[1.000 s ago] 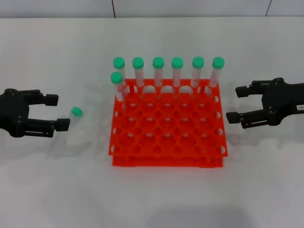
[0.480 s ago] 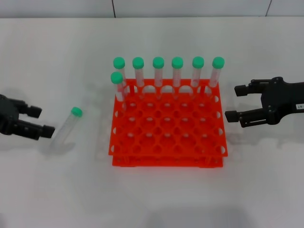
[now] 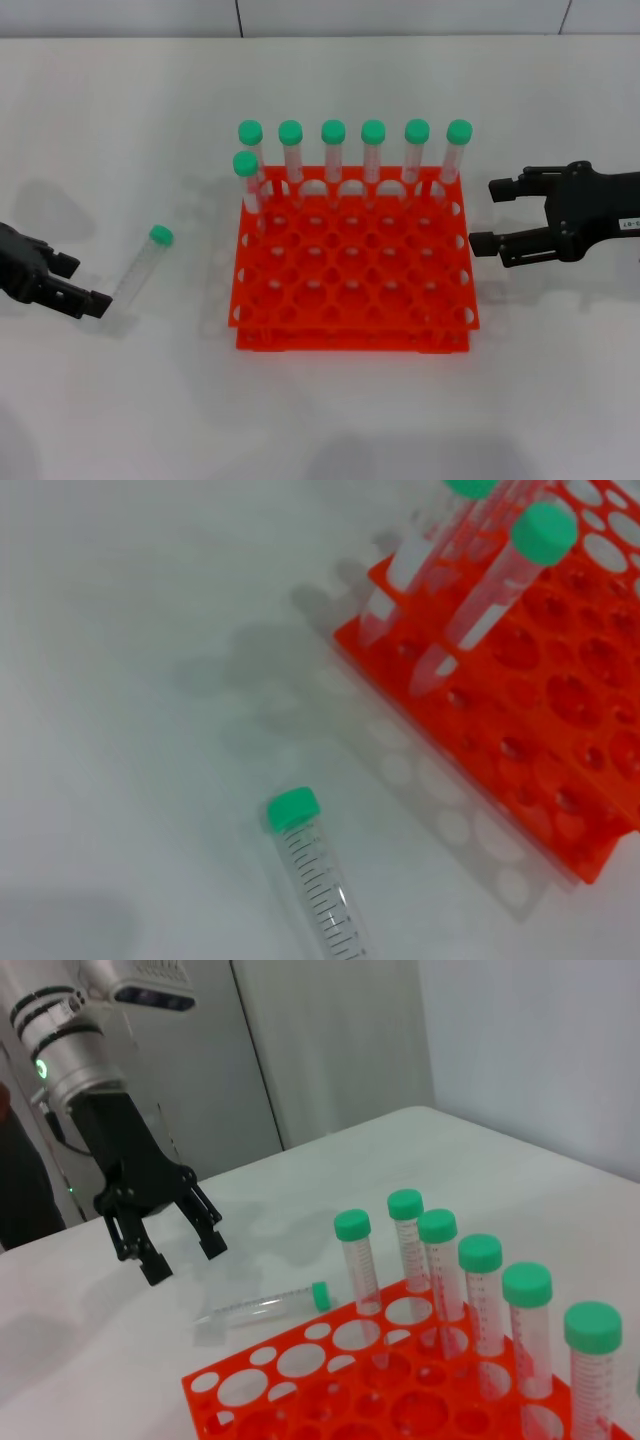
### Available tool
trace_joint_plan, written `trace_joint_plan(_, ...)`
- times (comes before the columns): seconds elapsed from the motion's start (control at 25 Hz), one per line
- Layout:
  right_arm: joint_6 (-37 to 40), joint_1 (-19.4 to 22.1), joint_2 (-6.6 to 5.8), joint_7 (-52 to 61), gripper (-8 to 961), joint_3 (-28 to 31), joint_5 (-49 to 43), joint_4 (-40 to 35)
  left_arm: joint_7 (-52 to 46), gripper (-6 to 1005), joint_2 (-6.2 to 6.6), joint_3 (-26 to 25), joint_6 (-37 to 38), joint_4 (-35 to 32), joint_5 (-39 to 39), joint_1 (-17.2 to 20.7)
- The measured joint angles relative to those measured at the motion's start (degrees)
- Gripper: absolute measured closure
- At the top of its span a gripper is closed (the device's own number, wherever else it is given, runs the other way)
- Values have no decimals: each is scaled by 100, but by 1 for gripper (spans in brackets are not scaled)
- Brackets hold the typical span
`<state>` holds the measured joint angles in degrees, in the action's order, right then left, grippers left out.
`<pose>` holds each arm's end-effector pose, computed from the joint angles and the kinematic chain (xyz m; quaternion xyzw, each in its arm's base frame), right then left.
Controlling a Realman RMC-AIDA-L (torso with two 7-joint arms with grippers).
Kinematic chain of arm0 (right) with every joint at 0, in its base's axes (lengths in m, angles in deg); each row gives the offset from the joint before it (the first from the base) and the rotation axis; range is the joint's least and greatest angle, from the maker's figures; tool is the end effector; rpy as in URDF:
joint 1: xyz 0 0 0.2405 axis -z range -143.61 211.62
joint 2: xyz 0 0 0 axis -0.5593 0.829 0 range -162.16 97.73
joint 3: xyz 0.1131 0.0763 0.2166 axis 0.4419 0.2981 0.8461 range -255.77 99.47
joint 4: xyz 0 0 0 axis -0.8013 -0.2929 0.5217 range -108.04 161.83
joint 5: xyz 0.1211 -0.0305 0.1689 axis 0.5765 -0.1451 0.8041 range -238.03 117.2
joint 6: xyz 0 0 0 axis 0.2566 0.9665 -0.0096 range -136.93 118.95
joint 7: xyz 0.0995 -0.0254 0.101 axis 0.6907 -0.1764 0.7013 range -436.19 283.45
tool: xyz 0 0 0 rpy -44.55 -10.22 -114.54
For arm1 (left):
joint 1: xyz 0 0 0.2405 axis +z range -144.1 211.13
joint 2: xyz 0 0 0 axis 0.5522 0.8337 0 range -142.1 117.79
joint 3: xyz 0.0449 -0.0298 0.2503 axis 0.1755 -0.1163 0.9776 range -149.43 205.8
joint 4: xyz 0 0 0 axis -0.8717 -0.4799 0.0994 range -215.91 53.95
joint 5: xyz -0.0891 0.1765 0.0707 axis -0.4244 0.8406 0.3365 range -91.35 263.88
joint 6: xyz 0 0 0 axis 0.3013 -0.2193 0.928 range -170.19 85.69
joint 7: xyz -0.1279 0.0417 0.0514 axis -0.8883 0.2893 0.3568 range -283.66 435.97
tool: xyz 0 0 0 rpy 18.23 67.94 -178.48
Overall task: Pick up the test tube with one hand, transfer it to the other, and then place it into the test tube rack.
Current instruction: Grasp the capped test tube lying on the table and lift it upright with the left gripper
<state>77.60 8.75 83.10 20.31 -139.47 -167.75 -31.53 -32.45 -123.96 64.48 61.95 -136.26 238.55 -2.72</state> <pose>0.2271 0.3389 0.0288 -0.9634 0.1828 0.1597 0.1141 -0.2920 0.3325 0.0898 -0.9237 -0.3663 0.0780 0.0814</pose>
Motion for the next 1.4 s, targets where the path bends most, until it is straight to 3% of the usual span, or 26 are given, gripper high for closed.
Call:
trace_joint_plan(0.48,-30,21,1,-6,109,-4,41,61,-364,139,-122,149,-677,346,214,-30)
trace_joint_plan(1.4,-122,9,0,-20,109,4,111,132,-242,150,-132,564,-886,658,227,-129)
